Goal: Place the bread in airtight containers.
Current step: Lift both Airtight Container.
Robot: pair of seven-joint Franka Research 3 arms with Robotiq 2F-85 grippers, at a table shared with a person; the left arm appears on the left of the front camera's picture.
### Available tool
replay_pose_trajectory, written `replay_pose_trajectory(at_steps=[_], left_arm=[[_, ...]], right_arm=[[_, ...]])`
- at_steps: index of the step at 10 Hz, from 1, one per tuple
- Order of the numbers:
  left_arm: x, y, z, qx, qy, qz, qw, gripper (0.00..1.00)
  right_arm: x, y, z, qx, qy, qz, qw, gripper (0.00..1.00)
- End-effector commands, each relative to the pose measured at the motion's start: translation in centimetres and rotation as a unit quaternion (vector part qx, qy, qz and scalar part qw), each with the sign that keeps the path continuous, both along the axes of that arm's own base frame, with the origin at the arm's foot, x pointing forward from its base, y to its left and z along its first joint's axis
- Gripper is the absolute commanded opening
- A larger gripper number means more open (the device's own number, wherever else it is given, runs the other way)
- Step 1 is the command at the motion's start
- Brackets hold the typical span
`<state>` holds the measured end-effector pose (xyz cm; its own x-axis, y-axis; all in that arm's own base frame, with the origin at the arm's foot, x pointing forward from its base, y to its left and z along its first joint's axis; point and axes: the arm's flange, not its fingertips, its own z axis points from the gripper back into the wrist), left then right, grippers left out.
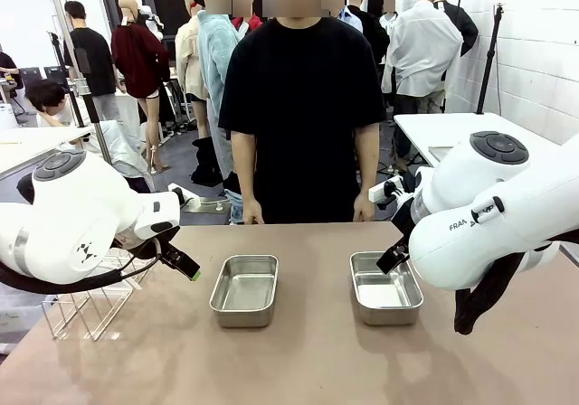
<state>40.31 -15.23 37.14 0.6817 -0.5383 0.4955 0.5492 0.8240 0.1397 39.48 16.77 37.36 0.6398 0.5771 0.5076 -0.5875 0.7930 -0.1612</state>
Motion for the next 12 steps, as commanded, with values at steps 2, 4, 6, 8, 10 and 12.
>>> replay_pose_trajectory(at_steps=[2,4,6,8,10,12], left_arm=[[-1.0,-0.3,2.4,-0.011,-0.013,-0.010,1.000,1.00],[-3.6,0.6,8.3,-0.088,-0.023,-0.044,0.995,1.00],[-5.2,2.3,11.7,-0.141,-0.021,-0.115,0.983,1.00],[-5.6,4.3,13.0,-0.158,0.006,-0.141,0.977,1.00],[-4.3,5.9,12.1,-0.192,0.020,-0.126,0.973,1.00],[-4.7,5.3,10.9,-0.188,0.041,-0.125,0.973,1.00]], right_arm=[[-1.0,-0.9,2.5,0.015,-0.015,-0.005,1.000,1.00],[-3.8,-4.0,8.3,0.048,-0.064,-0.003,0.997,1.00],[-6.0,-6.3,12.0,0.070,-0.083,0.013,0.994,1.00],[-7.9,-8.0,13.7,0.115,-0.069,0.042,0.990,1.00],[-7.5,-8.8,12.8,0.137,-0.035,0.053,0.989,1.00],[-6.6,-8.5,10.8,0.129,0.022,0.070,0.989,1.00]])
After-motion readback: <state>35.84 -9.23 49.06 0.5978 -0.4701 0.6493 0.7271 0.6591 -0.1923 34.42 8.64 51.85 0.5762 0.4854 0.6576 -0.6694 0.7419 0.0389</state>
